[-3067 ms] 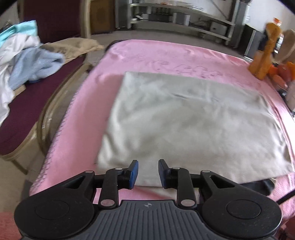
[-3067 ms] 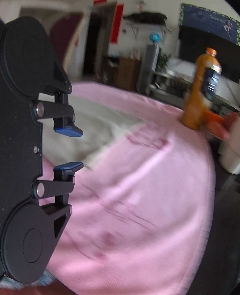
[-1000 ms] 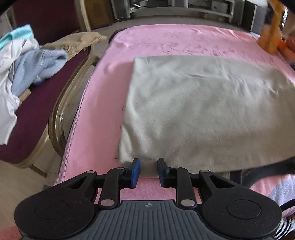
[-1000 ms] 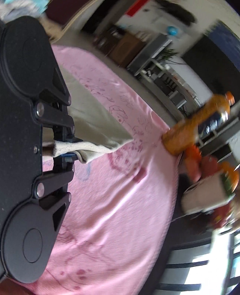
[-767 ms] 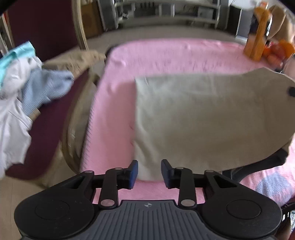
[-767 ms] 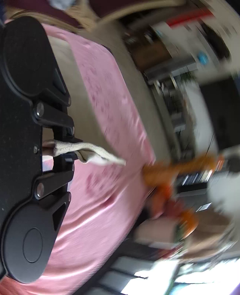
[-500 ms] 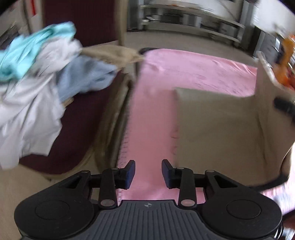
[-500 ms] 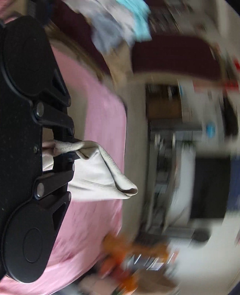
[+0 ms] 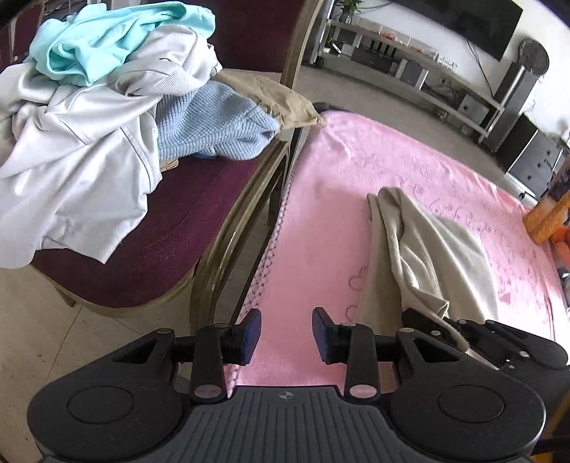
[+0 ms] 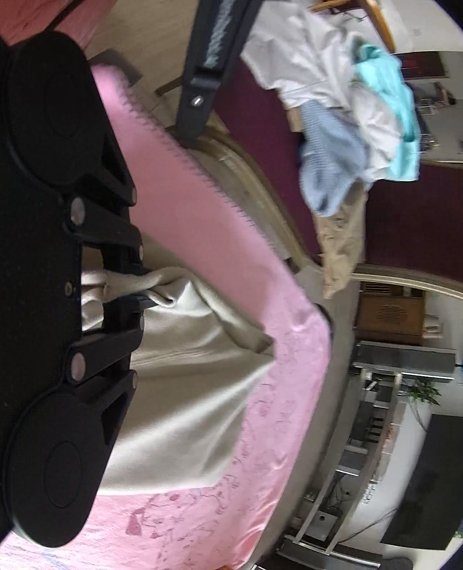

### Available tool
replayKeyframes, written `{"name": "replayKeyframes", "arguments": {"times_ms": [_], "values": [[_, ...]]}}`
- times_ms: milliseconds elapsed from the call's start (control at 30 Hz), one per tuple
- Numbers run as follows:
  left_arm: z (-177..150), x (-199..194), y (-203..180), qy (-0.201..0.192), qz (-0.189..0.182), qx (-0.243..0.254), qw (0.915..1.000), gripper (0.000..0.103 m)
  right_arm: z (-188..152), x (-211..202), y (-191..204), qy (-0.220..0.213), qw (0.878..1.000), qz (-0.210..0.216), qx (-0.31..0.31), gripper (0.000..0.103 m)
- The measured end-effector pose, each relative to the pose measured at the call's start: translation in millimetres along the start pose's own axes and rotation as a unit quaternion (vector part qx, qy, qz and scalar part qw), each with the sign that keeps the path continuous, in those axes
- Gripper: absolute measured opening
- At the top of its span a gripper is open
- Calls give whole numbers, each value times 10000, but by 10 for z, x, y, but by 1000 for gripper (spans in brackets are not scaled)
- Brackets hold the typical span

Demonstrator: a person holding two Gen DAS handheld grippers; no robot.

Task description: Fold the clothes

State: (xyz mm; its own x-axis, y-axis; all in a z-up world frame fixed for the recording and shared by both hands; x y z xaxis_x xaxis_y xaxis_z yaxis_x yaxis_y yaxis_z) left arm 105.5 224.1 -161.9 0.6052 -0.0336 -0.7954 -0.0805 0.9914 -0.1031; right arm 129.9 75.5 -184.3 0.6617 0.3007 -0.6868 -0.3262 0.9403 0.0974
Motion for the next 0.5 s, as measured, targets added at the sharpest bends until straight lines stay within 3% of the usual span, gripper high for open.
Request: {"name": "replayKeyframes", "arguments": {"times_ms": [167,267,367,433,500], "values": [[18,-11,40,-67,-16,-119,9999,33,130,-100,63,-132,9997,190,113,7],[20,1,46,-58,-33,-145,9999,33,94,27,166,163,9996,28,-236,8],[10,8,52,-44,-26,-147,9999,33,30,77,154,487,9984,159,-230,16],[4,-6,66,-78,-36,-159,9998,33,9,-43,111,606,9964,596,1,34],[11,13,-49,-116,-132,28,9998,33,5,-243,-45,694,9929,885,388,37]]}}
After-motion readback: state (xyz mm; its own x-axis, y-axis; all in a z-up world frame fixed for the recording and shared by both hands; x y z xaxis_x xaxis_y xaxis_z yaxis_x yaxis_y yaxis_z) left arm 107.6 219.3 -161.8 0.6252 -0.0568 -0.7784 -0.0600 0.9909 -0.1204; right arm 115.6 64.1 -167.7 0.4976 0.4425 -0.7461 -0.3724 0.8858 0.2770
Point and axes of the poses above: each gripper's, at about its wrist camera, not at the fingertips, and x roughly the way its jaws point, y to its left, z to its top, the point moved 7 cm from there along x, roughly the way its jaws point, and after that the axes turned 9 degrees about x, right-handed, at the moved point
